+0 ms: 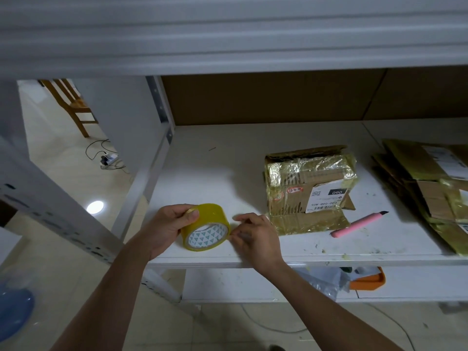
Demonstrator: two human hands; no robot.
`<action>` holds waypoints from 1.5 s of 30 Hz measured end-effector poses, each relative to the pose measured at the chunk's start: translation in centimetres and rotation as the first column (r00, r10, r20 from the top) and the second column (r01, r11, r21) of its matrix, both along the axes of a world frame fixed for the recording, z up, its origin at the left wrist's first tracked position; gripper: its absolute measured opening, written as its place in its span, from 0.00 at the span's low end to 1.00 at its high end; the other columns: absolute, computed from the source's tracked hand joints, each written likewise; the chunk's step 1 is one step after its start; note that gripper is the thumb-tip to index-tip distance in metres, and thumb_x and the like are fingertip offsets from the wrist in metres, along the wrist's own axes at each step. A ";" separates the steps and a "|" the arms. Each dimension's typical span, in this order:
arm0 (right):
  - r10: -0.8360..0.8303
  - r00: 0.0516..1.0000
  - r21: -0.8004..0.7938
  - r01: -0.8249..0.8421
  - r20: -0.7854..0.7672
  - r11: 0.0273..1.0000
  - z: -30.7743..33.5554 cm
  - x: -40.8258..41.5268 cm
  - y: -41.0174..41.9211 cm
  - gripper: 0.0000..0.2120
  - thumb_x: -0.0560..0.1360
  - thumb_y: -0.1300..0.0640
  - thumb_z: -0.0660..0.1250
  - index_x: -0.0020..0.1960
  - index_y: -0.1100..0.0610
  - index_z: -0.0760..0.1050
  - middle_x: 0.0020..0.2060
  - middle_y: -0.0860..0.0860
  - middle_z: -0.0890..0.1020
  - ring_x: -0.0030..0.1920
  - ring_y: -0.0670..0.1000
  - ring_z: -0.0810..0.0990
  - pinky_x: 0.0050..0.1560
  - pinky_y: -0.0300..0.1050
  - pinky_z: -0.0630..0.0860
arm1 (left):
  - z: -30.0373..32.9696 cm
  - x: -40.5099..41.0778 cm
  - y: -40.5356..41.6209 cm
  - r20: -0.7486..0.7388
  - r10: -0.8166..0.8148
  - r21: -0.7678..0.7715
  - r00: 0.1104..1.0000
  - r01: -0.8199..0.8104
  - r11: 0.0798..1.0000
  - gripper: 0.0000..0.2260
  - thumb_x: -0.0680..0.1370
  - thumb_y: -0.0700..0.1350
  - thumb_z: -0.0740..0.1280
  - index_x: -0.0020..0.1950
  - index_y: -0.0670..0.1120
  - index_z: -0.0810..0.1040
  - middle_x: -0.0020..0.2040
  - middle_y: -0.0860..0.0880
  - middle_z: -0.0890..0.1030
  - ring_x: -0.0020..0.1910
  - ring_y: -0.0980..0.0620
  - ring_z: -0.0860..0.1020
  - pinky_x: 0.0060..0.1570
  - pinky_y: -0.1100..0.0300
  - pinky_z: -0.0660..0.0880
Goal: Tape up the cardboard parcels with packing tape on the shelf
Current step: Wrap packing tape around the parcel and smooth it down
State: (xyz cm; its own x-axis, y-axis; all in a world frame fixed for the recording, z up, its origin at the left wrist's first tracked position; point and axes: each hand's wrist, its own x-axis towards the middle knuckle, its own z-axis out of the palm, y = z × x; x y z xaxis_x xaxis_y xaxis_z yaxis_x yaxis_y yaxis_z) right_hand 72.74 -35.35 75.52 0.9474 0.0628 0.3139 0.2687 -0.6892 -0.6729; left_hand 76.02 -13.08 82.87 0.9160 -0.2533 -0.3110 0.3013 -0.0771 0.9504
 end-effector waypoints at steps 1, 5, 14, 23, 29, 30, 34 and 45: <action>0.007 1.000 -0.012 -0.007 -0.004 1.000 0.2 0.0 -0.1 0.03 0.68 0.52 0.72 0.40 0.50 0.83 0.52 0.42 0.82 0.49 0.51 0.78 0.47 0.49 0.75 | 0.2 -0.2 -0.1 0.027 0.016 0.005 1.000 -0.016 1.000 0.16 0.70 0.45 0.69 0.57 0.44 0.81 0.53 0.43 0.84 0.56 0.42 0.82 0.57 0.47 0.79; 0.083 0.980 -0.167 -0.113 -0.179 0.979 1.3 0.6 -0.4 0.07 0.71 0.52 0.71 0.48 0.50 0.82 0.56 0.43 0.80 0.55 0.53 0.76 0.52 0.51 0.75 | 0.6 -0.9 0.0 0.145 0.010 0.066 0.989 -0.020 0.998 0.14 0.72 0.39 0.72 0.56 0.49 0.81 0.50 0.53 0.86 0.53 0.50 0.83 0.44 0.62 0.81; 0.213 0.917 -0.226 -0.298 -0.338 0.927 3.2 3.4 -0.8 0.19 0.79 0.60 0.61 0.67 0.46 0.75 0.52 0.51 0.70 0.54 0.50 0.69 0.51 0.42 0.66 | 0.0 -3.2 1.1 0.172 -0.090 0.212 0.981 0.052 0.976 0.27 0.65 0.41 0.80 0.62 0.55 0.77 0.57 0.55 0.83 0.58 0.54 0.80 0.51 0.59 0.80; 0.167 0.915 -0.145 -0.234 -0.368 0.961 3.4 4.2 -0.3 0.04 0.76 0.53 0.69 0.47 0.45 0.82 0.46 0.39 0.66 0.56 0.48 0.70 0.54 0.41 0.70 | 0.1 -2.2 2.1 0.178 -0.126 0.223 0.976 0.085 0.971 0.26 0.69 0.30 0.75 0.62 0.51 0.77 0.56 0.56 0.83 0.59 0.57 0.79 0.50 0.62 0.80; 0.218 0.919 -0.109 -0.266 -0.329 0.958 3.3 4.3 -0.8 0.07 0.77 0.62 0.66 0.49 0.53 0.81 0.49 0.46 0.71 0.52 0.50 0.75 0.54 0.45 0.73 | 0.7 -1.5 2.7 0.204 -0.173 0.246 0.964 0.120 0.962 0.27 0.67 0.31 0.77 0.60 0.53 0.78 0.57 0.58 0.82 0.61 0.54 0.79 0.55 0.56 0.80; 0.233 0.918 -0.082 -0.272 -0.320 0.959 3.2 4.5 -0.9 0.08 0.76 0.64 0.66 0.48 0.53 0.80 0.48 0.48 0.73 0.50 0.51 0.76 0.53 0.46 0.73 | 1.0 -1.4 2.6 0.207 -0.179 0.254 0.962 0.124 0.959 0.27 0.67 0.32 0.77 0.60 0.54 0.78 0.57 0.58 0.82 0.61 0.53 0.79 0.56 0.55 0.80; 0.277 0.915 -0.068 -0.309 -0.294 0.949 3.2 4.4 -1.7 0.08 0.76 0.65 0.63 0.46 0.54 0.78 0.44 0.51 0.77 0.46 0.53 0.77 0.48 0.48 0.74 | 2.4 -1.4 1.8 0.228 -0.209 0.292 0.951 0.138 0.946 0.27 0.67 0.32 0.77 0.58 0.57 0.79 0.57 0.58 0.82 0.61 0.52 0.79 0.56 0.54 0.80; 0.262 0.961 0.125 -0.271 0.085 0.954 15.1 5.6 -2.9 0.07 0.79 0.60 0.63 0.43 0.51 0.72 0.36 0.49 0.76 0.37 0.50 0.75 0.39 0.45 0.71 | 10.3 0.1 0.5 0.394 -0.002 -0.018 0.919 0.010 1.000 0.35 0.60 0.48 0.83 0.65 0.48 0.77 0.58 0.44 0.83 0.58 0.45 0.82 0.50 0.57 0.80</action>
